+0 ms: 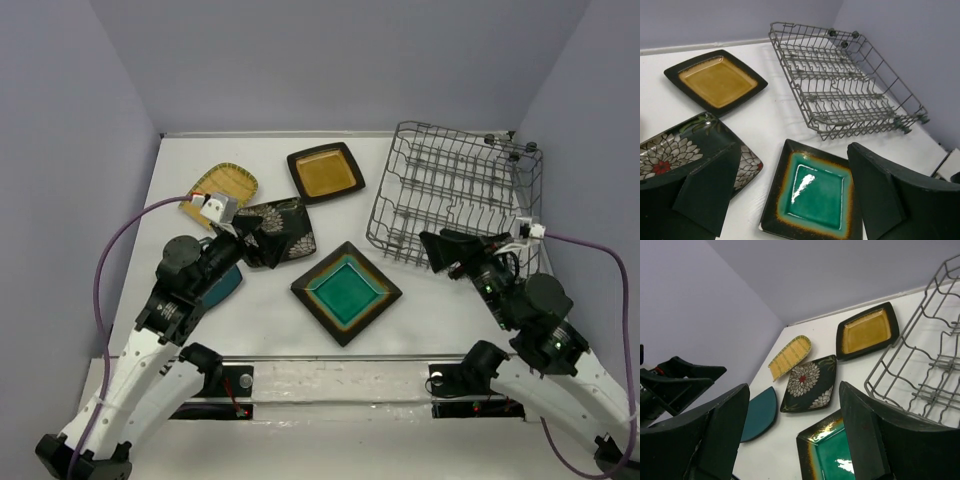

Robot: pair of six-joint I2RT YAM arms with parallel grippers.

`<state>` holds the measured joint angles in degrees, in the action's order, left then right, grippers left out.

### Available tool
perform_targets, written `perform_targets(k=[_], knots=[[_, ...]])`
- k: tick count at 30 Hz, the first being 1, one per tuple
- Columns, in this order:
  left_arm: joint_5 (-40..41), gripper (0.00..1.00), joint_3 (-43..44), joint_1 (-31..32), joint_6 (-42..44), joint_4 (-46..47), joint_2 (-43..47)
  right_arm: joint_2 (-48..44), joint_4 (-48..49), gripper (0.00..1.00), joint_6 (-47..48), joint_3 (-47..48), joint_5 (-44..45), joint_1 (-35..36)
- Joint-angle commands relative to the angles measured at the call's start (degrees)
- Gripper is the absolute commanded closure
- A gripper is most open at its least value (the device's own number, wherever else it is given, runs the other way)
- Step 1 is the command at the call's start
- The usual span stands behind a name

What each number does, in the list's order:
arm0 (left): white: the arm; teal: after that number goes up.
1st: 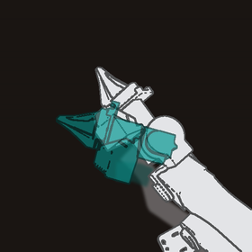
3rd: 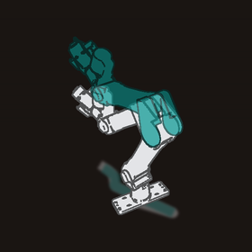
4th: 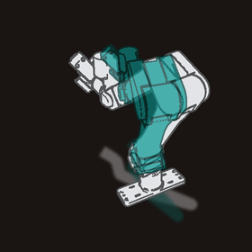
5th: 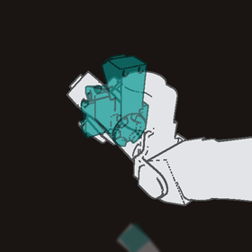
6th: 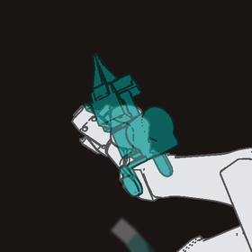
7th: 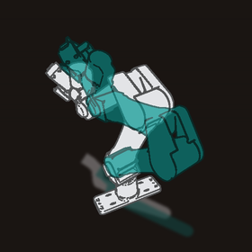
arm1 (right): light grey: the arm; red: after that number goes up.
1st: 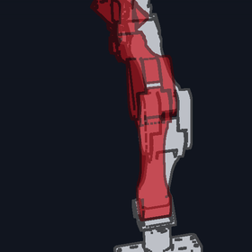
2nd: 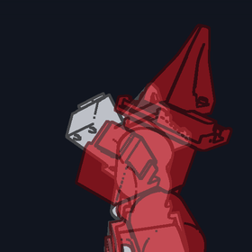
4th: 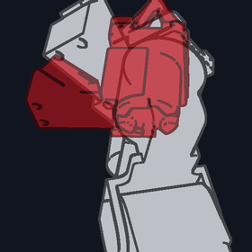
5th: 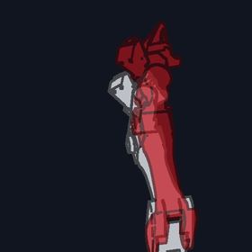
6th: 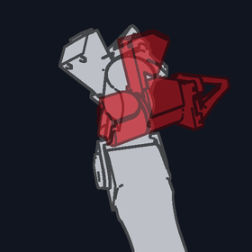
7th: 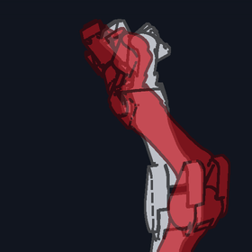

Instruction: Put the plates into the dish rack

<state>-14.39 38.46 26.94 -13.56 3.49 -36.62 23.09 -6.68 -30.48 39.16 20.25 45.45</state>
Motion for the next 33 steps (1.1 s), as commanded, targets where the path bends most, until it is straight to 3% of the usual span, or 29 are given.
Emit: perform_targets(k=[1,5,14,15,18,22,29,33], knots=[[1.47,0.01,0.05,0.04,-9.27,0.20,0.23,-5.68,-14.99,0.22,-5.99,2.59,1.72,0.08],[2.09,0.01,-4.70,0.04,-22.18,3.97,2.16,-5.52,-22.48,0.22,-7.92,4.17,1.37,0.08],[-3.45,0.01,-16.92,0.04,-34.85,14.45,2.79,-1.48,-24.08,0.25,-6.70,1.98,1.72,0.08],[-1.27,0.01,-17.01,-0.04,-35.39,11.05,1.39,-1.21,-24.17,0.25,-6.79,1.72,1.72,0.08],[0.85,0.14,-17.54,0.04,-38.11,5.94,-0.64,-0.77,-24.08,0.25,-6.79,0.75,1.81,0.08],[5.05,0.15,-19.56,0.92,-40.75,3.81,-5.99,0.19,-23.30,0.24,-6.00,-0.92,4.09,0.08],[16.13,0.15,-21.76,8.12,-44.09,2.49,-13.73,3.36,-22.24,0.24,-4.59,-0.83,2.78,0.08],[17.56,0.17,-23.86,10.41,-44.71,6.70,-17.94,3.71,-20.57,0.24,-5.03,-2.68,1.55,0.08]])
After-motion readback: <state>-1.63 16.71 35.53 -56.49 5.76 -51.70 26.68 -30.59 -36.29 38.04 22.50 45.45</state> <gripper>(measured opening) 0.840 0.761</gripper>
